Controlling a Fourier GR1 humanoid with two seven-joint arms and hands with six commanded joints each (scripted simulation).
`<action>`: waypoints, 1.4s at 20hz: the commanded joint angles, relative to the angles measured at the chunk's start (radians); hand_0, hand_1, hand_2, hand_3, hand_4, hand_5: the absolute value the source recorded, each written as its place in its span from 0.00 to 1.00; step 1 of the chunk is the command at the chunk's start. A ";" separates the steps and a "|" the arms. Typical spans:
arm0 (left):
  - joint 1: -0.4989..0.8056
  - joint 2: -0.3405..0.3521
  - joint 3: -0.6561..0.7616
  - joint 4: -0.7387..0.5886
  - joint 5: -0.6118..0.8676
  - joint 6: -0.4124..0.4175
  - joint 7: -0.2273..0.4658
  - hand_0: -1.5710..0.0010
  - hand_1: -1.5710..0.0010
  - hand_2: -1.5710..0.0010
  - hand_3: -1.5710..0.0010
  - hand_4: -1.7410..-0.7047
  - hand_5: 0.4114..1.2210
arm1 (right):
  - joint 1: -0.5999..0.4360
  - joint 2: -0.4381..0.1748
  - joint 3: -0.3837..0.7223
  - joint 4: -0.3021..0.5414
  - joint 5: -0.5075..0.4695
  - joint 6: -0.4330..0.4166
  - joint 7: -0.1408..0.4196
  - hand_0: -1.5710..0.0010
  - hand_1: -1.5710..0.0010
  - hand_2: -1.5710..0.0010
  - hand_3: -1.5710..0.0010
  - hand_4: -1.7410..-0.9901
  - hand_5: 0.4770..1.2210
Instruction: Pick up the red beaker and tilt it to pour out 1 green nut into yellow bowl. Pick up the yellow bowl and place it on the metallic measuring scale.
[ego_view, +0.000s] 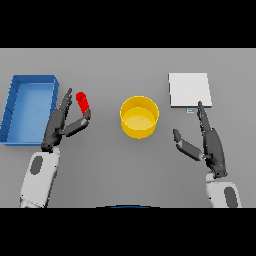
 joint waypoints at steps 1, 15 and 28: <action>-0.014 -0.008 0.000 0.025 0.000 0.000 -0.006 1.00 1.00 1.00 1.00 0.45 0.33 | 0.008 -0.005 -0.007 0.000 -0.007 0.003 -0.001 1.00 1.00 1.00 1.00 0.63 0.21; -0.223 -0.022 0.055 0.292 0.005 0.004 -0.070 1.00 1.00 1.00 1.00 0.41 0.35 | 0.019 -0.012 -0.017 -0.005 -0.023 0.011 -0.005 1.00 1.00 1.00 1.00 0.63 0.22; -0.308 -0.053 0.062 0.400 -0.005 0.068 -0.104 0.19 0.18 0.17 0.24 0.19 0.89 | -0.004 -0.004 -0.023 -0.010 -0.020 -0.007 0.029 1.00 1.00 1.00 1.00 0.65 0.22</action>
